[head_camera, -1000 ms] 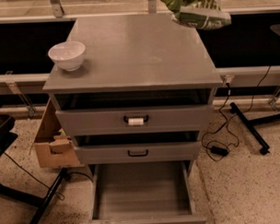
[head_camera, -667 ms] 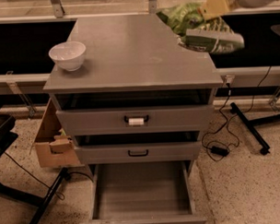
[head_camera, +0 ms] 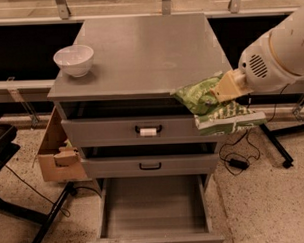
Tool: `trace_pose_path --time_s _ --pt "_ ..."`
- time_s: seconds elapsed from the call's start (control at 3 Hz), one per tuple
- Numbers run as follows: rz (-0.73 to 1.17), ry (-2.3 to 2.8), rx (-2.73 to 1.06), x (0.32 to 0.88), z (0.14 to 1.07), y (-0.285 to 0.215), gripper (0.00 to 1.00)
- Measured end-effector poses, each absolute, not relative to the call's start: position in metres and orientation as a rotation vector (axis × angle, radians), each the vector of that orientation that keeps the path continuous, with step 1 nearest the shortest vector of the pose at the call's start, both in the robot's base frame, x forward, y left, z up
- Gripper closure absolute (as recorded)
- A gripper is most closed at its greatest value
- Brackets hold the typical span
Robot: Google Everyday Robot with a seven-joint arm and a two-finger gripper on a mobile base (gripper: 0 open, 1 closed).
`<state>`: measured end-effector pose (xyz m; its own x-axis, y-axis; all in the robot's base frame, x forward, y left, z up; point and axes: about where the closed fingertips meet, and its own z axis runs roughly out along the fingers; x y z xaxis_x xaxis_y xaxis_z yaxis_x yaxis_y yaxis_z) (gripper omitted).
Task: Place green jalapeno chip bag into bottom drawer
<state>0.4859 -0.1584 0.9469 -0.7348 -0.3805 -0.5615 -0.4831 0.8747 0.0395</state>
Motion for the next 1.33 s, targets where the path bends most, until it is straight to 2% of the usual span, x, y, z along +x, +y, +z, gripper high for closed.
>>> trace_pose_path --time_s 0.33,0.67,1.33 --pt "0.249 2.487 -0.621 0.486 0.945 -0.158 1.00" --pt "0.328 2.530 -0.539 0.498 0.895 -0.158 1.00" --pt "0.628 2.620 -0.371 0.494 0.720 -0.115 1.00"
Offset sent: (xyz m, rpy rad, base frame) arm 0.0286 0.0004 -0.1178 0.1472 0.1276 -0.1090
